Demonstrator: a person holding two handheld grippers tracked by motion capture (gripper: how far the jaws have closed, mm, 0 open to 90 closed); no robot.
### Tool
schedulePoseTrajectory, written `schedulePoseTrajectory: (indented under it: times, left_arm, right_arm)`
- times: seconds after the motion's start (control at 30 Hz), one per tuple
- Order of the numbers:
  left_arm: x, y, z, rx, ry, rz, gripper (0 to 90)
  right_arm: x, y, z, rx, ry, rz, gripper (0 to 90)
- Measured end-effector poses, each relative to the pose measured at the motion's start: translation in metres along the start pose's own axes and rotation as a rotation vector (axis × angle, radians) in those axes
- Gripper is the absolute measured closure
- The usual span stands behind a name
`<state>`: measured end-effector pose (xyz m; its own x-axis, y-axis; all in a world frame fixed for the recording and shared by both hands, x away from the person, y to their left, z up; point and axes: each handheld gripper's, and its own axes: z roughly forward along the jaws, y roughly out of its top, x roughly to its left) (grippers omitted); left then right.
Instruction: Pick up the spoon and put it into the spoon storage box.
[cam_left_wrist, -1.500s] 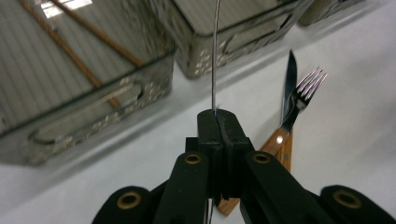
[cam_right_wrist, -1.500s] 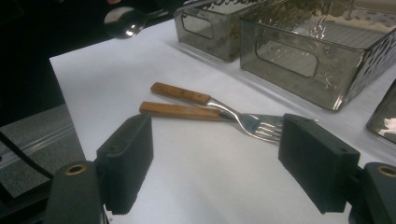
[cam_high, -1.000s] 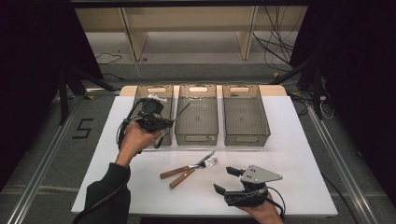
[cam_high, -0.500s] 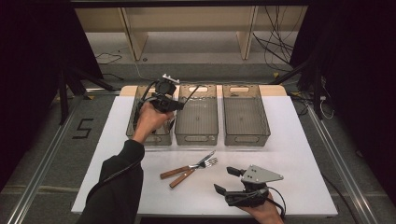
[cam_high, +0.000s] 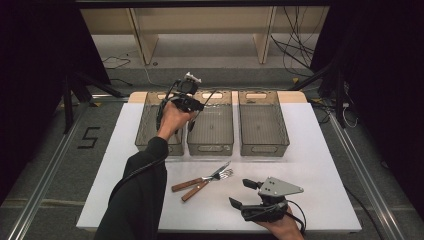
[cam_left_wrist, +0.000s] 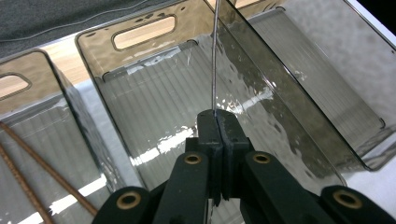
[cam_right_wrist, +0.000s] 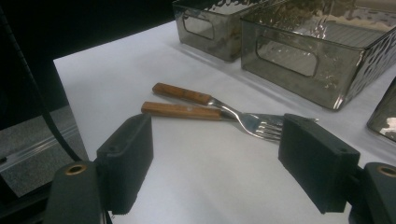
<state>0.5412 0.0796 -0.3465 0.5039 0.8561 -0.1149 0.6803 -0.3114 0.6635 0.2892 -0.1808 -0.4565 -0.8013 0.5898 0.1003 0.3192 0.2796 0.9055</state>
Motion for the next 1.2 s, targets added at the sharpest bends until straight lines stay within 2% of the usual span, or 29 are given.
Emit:
schedulePoseTrajectory:
  times: [0.4,0.77,0.93,1.13,1.17,1.2]
  left_arm:
    - [-0.002,-0.001,0.027,0.000,0.016,-0.005,89.3]
    - [-0.007,-0.008,0.047,0.030,0.018,-0.009,90.0]
    - [-0.008,-0.010,0.052,0.060,0.020,-0.012,89.9]
    - [-0.008,-0.011,0.053,0.057,0.023,-0.018,89.6]
    - [-0.008,-0.011,0.053,0.053,0.030,-0.022,88.4]
    - [-0.007,-0.010,0.052,0.052,0.030,-0.034,81.8]
  right_arm:
    - [0.001,0.000,0.000,0.005,0.005,0.000,27.0]
    - [0.000,0.000,-0.001,0.001,0.003,0.000,27.0]
    - [0.000,0.000,-0.001,0.000,0.002,-0.002,27.0]
    - [0.000,0.000,-0.002,-0.001,0.002,0.004,27.0]
    - [0.000,0.000,-0.002,-0.001,0.002,0.004,27.0]
    - [0.000,0.000,-0.002,0.000,0.000,0.003,27.0]
